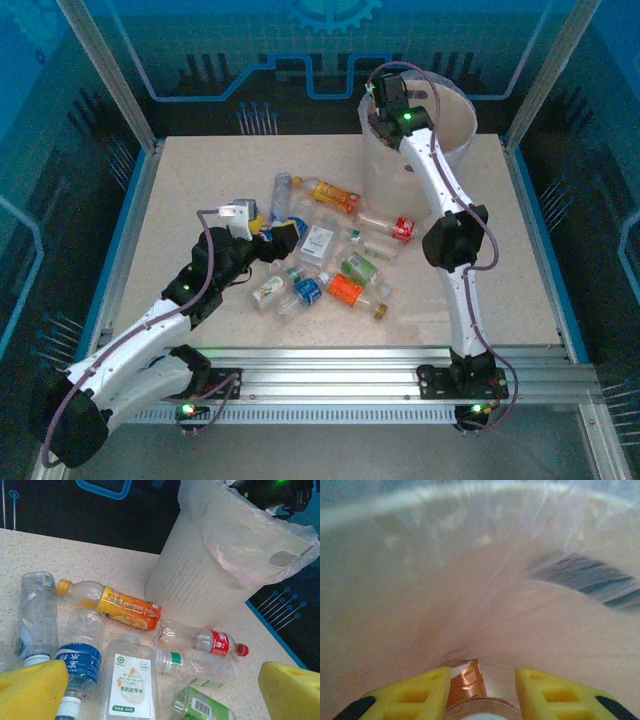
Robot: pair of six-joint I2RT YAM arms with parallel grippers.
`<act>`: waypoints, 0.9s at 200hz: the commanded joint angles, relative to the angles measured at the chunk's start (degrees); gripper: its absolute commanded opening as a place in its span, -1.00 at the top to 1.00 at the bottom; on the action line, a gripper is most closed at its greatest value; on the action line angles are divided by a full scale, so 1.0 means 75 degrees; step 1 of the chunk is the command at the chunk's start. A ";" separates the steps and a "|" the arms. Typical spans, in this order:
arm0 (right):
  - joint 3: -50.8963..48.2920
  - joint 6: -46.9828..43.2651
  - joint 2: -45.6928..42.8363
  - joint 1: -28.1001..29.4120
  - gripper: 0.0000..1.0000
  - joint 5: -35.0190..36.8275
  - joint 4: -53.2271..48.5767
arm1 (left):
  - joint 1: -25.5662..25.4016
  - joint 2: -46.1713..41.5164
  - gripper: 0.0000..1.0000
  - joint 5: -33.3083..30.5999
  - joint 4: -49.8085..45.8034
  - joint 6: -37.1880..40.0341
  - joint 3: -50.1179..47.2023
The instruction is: Put the plastic bottles in the bin
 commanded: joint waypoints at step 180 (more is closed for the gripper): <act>-0.0091 0.0477 -0.2032 0.0012 -0.99 0.0009 -0.1083 | -0.0035 -0.0241 -0.98 -0.0363 -0.2623 0.0565 0.0363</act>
